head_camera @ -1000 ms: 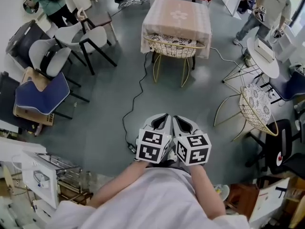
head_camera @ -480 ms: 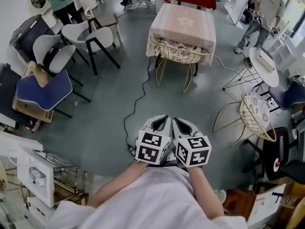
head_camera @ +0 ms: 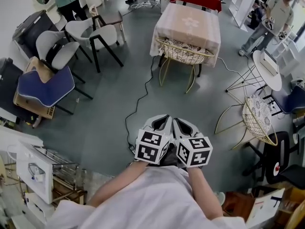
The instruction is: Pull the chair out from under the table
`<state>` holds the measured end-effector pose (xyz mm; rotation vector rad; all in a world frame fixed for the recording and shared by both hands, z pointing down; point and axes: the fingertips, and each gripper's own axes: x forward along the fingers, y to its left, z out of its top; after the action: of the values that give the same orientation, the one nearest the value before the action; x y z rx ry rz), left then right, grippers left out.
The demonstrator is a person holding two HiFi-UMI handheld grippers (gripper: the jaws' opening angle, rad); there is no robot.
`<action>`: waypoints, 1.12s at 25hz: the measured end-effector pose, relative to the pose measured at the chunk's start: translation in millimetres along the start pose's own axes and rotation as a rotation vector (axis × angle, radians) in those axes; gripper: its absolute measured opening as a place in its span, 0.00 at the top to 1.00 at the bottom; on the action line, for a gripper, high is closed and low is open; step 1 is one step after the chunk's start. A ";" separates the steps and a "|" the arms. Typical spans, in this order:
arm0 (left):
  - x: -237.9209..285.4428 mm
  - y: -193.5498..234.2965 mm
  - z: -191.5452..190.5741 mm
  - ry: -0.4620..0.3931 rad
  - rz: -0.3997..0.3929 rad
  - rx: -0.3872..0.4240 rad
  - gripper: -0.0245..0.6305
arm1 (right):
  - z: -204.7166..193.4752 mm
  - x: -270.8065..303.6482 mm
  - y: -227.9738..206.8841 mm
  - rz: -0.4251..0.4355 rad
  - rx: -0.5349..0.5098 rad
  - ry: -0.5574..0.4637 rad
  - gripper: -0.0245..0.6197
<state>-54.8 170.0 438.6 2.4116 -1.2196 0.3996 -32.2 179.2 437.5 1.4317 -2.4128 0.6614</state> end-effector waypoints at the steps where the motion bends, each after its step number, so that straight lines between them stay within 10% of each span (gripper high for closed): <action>1: 2.1 1.1 -1.1 0.005 0.003 0.002 0.96 | -0.3 1.5 -2.6 -0.001 0.005 0.000 0.96; 28: 170.0 58.1 68.0 0.095 0.014 0.024 0.96 | 79.0 121.0 -137.7 -0.017 0.062 0.008 0.96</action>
<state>0.7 -12.1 464.5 2.3769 -1.1975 0.5294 31.0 -9.1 456.9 1.4683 -2.3915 0.7425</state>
